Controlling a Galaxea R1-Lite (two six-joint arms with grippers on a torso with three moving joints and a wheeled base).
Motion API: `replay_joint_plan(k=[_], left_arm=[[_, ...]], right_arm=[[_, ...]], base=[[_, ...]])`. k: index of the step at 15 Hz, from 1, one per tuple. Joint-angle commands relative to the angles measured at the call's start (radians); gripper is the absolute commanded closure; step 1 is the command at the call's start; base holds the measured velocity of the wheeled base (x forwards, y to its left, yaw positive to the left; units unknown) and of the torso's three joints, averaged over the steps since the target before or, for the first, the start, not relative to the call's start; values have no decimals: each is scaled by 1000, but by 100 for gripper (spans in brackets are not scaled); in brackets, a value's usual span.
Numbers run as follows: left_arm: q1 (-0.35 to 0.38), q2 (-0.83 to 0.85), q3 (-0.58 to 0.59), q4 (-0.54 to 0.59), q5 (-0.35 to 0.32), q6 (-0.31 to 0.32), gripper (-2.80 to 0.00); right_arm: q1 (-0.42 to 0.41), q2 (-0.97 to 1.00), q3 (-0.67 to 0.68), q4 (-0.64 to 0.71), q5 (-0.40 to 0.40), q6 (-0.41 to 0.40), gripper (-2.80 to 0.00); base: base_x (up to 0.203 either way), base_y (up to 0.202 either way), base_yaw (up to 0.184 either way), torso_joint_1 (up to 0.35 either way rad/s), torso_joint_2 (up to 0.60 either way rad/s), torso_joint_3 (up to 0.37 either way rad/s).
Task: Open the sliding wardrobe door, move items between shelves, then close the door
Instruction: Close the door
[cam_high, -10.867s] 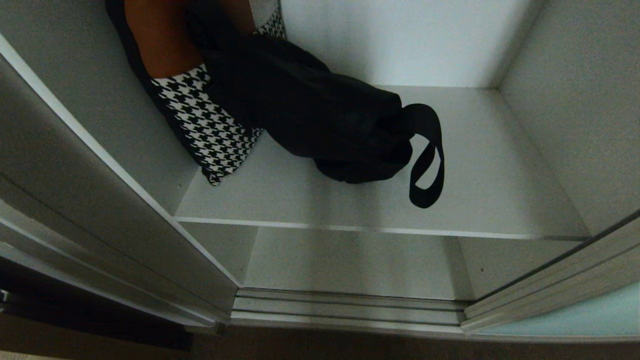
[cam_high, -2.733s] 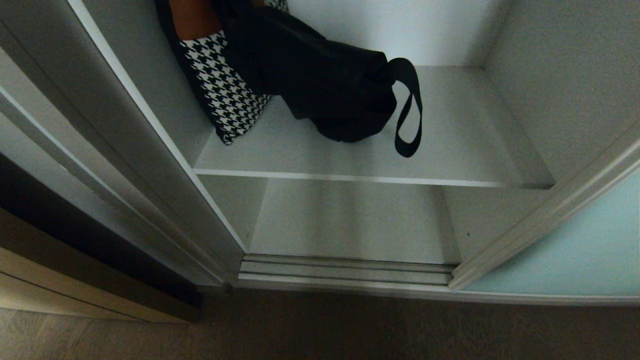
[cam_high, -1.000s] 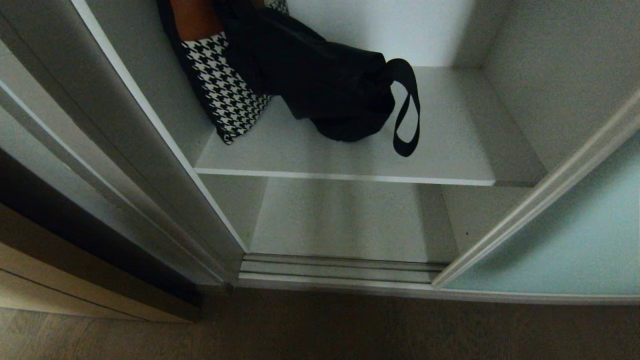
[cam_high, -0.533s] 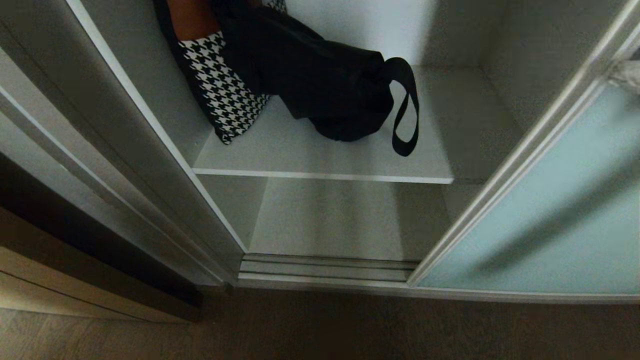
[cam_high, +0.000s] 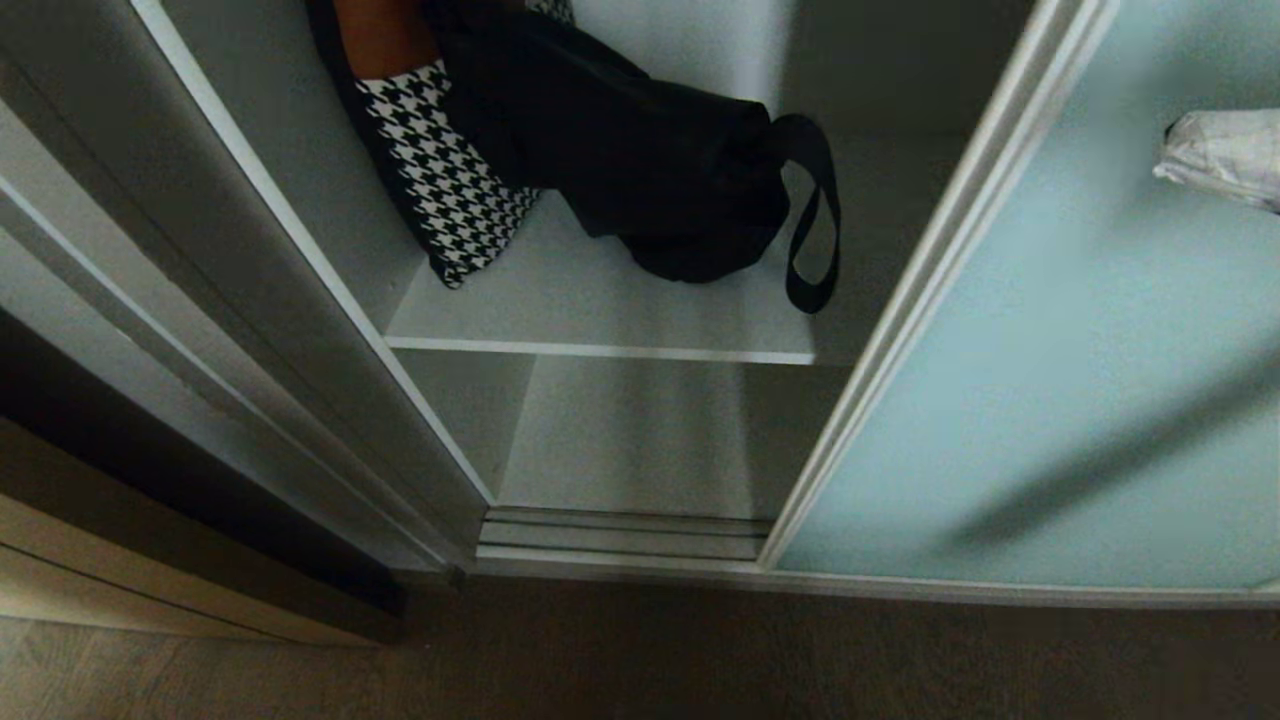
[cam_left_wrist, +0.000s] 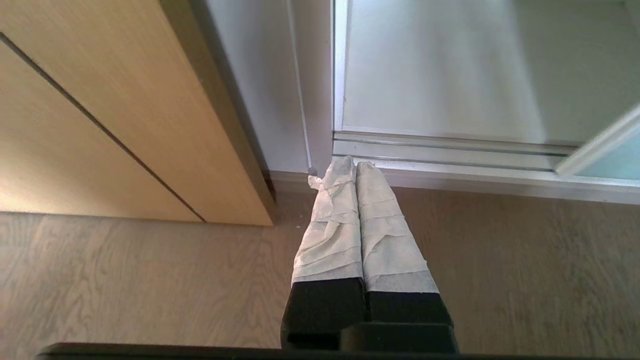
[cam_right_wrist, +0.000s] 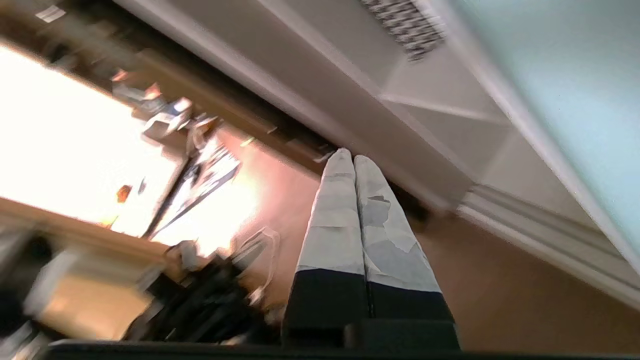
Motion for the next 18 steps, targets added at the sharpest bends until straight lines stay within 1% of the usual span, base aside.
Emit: replay_joint_plan(k=[1,6,11,13,15,18], left_arm=[[-1,0,0,-1,0,0,0],[-1,2,0,-1,0,0,0],[-1,2,0,-1,0,0,0],[-1,2,0,-1,0,0,0],[-1,2,1,-1,0,0,0],[-1,2,0,-1,0,0,0]], right_arm=[[48,-85,22,2,9,3,0],[56,-237,55,9,9,4,0],[38,-294,76,8,-4,6,0],[-4,-314,78,12,-30,-1,0],[-76,-318,73,13,-59,-9,0],[-228,-326,70,14,-68,-15,0]], base=[[0,0,0,0,0,0],[0,0,0,0,0,0],[0,0,0,0,0,0],[0,0,0,0,0,0],[0,0,0,0,0,0],[0,0,0,0,0,0]])
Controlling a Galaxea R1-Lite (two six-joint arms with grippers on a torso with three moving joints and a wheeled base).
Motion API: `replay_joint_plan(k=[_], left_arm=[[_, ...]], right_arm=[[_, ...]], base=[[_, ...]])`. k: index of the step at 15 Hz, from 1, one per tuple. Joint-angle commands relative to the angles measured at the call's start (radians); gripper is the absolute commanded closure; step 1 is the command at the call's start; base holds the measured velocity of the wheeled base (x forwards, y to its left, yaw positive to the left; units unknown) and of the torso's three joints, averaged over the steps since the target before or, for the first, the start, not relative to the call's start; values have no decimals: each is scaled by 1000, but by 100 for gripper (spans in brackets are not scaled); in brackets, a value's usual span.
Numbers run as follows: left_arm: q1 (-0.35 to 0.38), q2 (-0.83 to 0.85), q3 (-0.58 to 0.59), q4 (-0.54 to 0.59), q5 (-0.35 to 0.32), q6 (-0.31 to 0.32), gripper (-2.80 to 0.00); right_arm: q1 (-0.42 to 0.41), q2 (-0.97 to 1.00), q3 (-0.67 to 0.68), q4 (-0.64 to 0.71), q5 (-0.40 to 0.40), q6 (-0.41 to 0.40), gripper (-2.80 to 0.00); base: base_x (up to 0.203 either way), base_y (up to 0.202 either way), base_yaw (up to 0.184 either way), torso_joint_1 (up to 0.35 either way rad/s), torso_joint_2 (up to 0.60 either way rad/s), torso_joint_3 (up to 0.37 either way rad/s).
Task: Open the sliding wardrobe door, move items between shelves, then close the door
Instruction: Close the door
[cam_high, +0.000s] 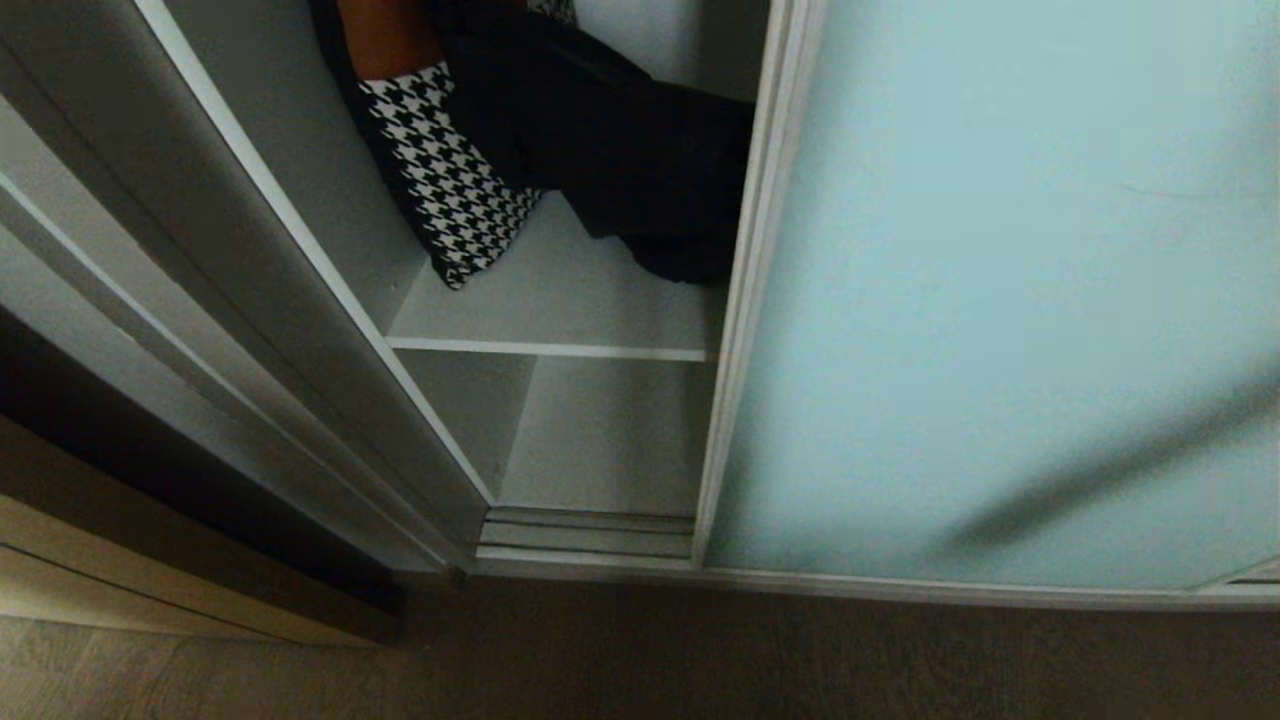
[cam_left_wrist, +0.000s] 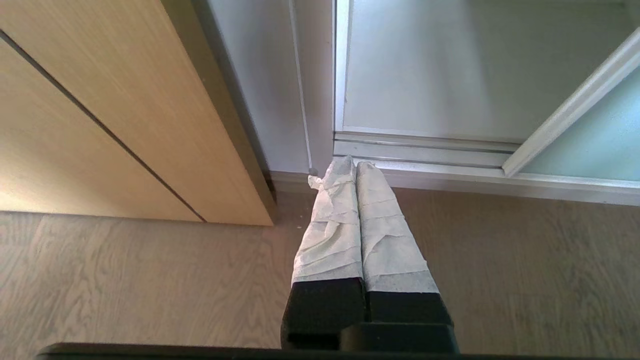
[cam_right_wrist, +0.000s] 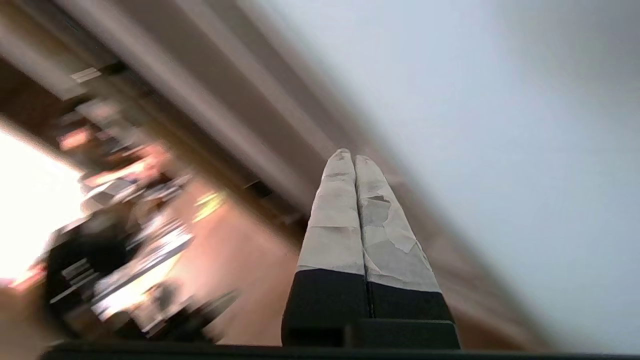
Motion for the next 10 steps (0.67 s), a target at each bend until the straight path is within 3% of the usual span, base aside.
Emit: replay_joint_plan(k=[1,7,10], left_arm=[[0,2,0,0,0,0,0],[0,1,1,0,0,0,0],[0,2,1,0,0,0,0]], right_arm=[[-98,-22,0,2,1,3,0],[-155,-123,61,116,-28,-47,0],[-241,-198,161,139,-83,-192,0]], base=[[0,0,0,0,0,0],[0,0,0,0,0,0],[0,0,0,0,0,0]])
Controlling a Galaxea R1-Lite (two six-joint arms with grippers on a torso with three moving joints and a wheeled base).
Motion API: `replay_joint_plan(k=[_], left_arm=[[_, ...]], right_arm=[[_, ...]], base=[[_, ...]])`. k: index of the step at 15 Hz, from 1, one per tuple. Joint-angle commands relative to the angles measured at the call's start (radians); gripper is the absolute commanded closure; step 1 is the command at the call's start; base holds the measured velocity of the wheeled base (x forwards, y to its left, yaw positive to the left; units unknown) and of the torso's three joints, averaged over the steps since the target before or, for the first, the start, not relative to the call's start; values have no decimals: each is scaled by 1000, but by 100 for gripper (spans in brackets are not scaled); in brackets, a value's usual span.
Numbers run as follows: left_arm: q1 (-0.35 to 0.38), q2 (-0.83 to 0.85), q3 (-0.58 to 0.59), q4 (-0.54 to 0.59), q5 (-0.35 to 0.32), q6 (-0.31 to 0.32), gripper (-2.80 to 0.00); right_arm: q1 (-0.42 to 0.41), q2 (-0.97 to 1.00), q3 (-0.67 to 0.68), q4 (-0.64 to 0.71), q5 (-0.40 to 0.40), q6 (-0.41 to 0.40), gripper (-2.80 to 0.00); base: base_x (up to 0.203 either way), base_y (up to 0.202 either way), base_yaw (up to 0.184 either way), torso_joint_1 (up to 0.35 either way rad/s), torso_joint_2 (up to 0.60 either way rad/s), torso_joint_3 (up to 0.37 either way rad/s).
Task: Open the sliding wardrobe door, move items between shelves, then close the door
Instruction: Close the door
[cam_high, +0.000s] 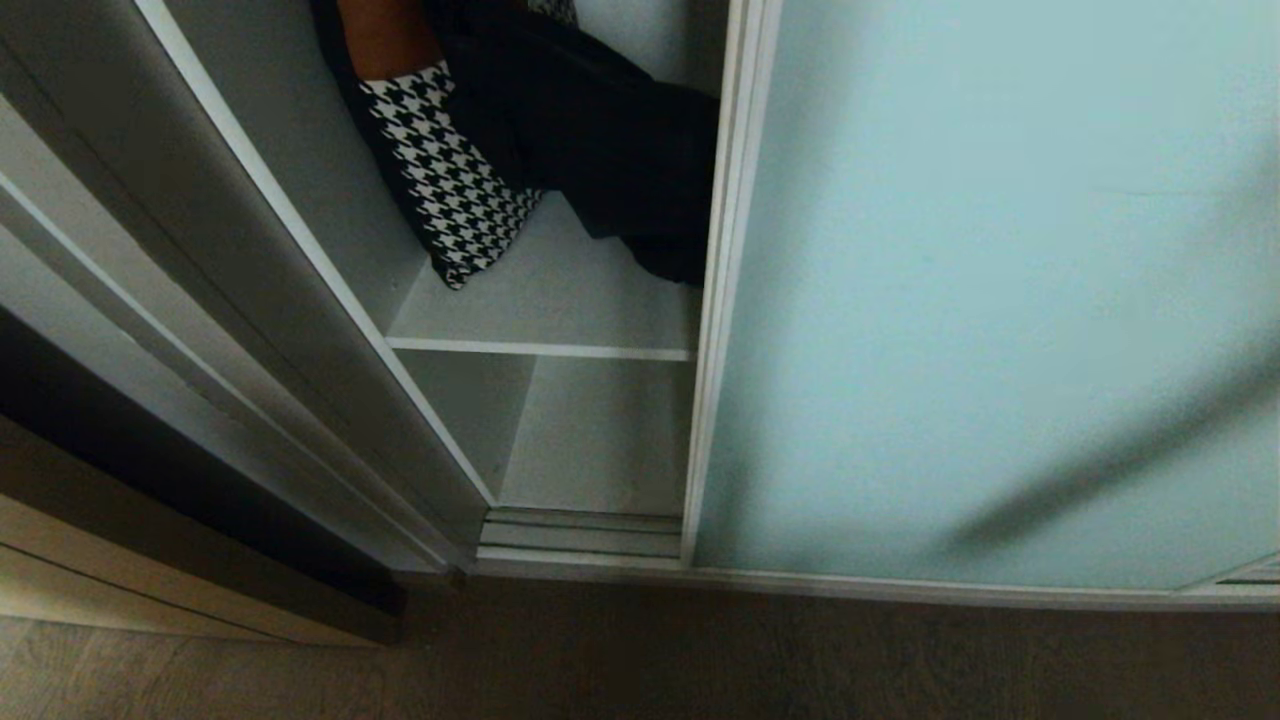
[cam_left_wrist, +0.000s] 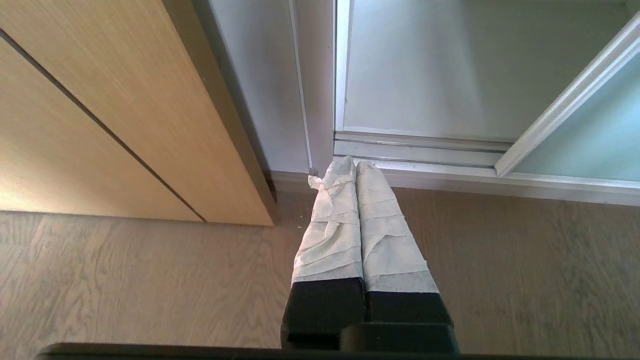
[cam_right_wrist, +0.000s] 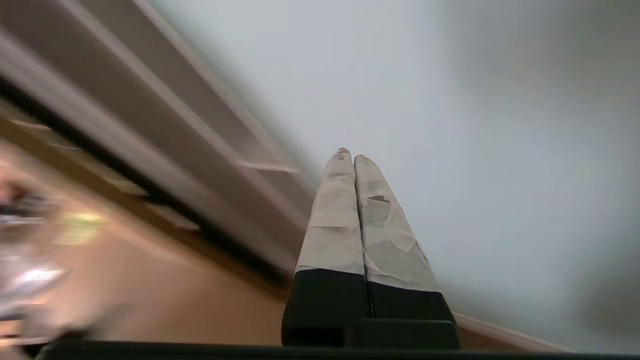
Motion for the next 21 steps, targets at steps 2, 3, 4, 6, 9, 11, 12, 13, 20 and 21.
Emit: replay_joint_plan(k=[2,3,4,6,9,11,12,13,20,21], left_arm=[[0,2,0,-1,0,0,0],[0,2,0,-1,0,0,0],[0,2,0,-1,0,1,0],[0,2,0,-1,0,0,0],[0,2,0,-1,0,0,0],[0,2,0,-1,0,0,0],[0,2,0,-1,0,0,0],[0,2,0,-1,0,0,0],[0,2,0,-1,0,0,0],[0,2,0,-1,0,0,0]], right_arm=[[-86,-141,132,31,-35,-130,0],[-105,-191,181,43,-51,-144,0],[-123,-246,237,62,-65,-163,0],[-146,-359,372,101,-90,-235,0],[-139,-507,619,116,-219,-416,0],[-135,-599,755,103,-266,-505,0],[-134,-621,828,80,-288,-526,0],[-133,-625,893,4,-321,-537,0],[-131,-628,950,-38,-330,-425,0],[-131,-629,949,-35,-330,-427,0]], base=[[0,0,0,0,0,0],[0,0,0,0,0,0],[0,0,0,0,0,0],[0,0,0,0,0,0],[0,0,0,0,0,0],[0,0,0,0,0,0],[0,0,0,0,0,0],[0,0,0,0,0,0],[0,0,0,0,0,0],[0,0,0,0,0,0]])
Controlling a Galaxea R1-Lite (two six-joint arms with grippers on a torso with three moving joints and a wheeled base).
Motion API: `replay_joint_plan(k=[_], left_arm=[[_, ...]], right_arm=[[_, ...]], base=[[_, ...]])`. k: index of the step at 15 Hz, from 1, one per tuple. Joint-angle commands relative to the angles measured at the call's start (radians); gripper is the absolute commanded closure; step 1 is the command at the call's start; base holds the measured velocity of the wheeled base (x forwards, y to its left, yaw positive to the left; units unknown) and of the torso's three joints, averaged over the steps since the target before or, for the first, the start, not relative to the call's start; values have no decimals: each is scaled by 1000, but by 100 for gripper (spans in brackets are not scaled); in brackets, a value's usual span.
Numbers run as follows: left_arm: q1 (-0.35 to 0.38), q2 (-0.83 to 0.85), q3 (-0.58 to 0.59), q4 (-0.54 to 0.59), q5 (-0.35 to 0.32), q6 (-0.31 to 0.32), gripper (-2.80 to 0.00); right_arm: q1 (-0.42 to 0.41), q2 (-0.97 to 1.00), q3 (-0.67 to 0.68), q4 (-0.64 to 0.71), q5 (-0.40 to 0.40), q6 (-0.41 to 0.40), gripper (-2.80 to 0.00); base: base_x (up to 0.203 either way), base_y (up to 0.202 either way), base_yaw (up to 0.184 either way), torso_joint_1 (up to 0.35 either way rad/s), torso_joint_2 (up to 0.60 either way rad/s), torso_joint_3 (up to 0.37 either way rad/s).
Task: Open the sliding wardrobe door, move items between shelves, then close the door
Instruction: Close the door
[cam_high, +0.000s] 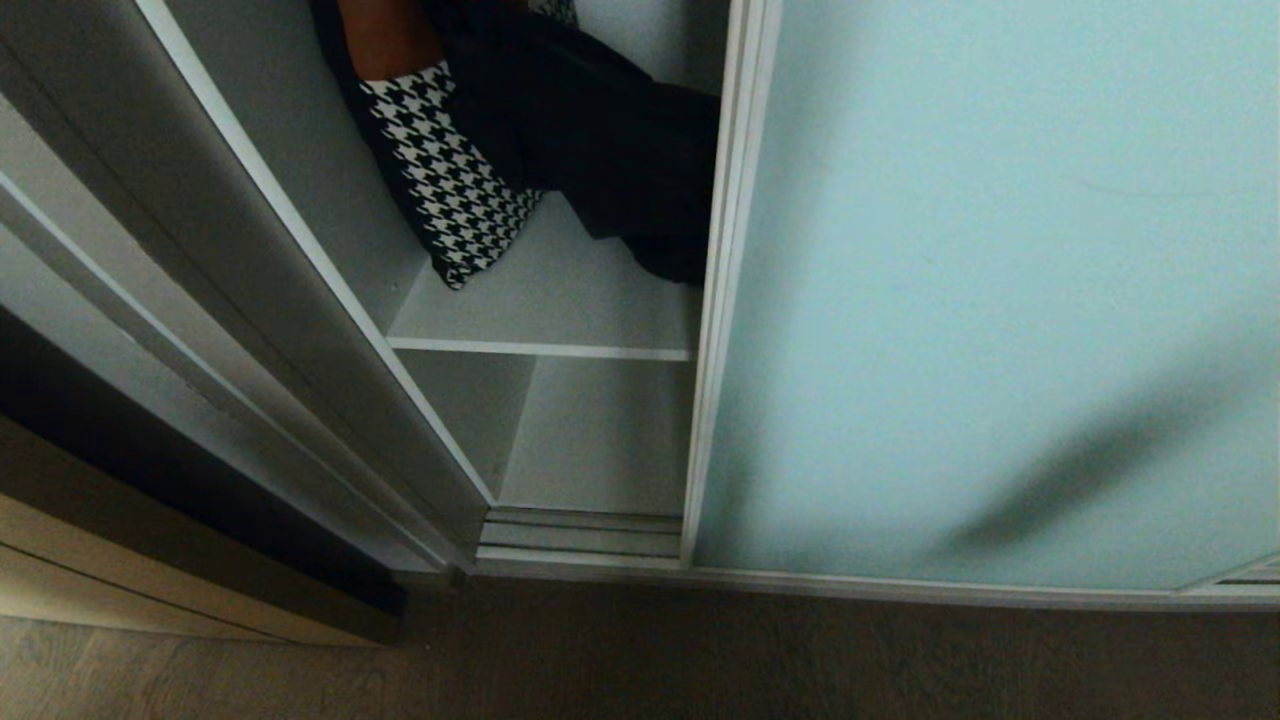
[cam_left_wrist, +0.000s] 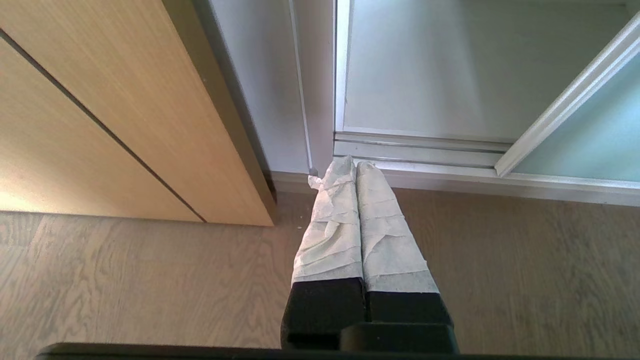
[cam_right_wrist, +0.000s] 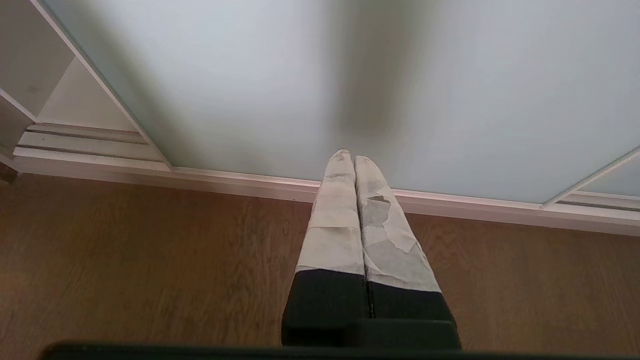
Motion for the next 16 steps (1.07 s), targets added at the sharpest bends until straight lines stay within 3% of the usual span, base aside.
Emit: replay_joint_plan(k=[1,16], left_arm=[[0,2,1,0,0,0,0],[0,2,1,-1,0,0,0]], right_arm=[[1,-2,3,4,1,2,0],[1,0,3,6,1,3,0]], base=[[0,0,0,0,0,0],[0,0,0,0,0,0]])
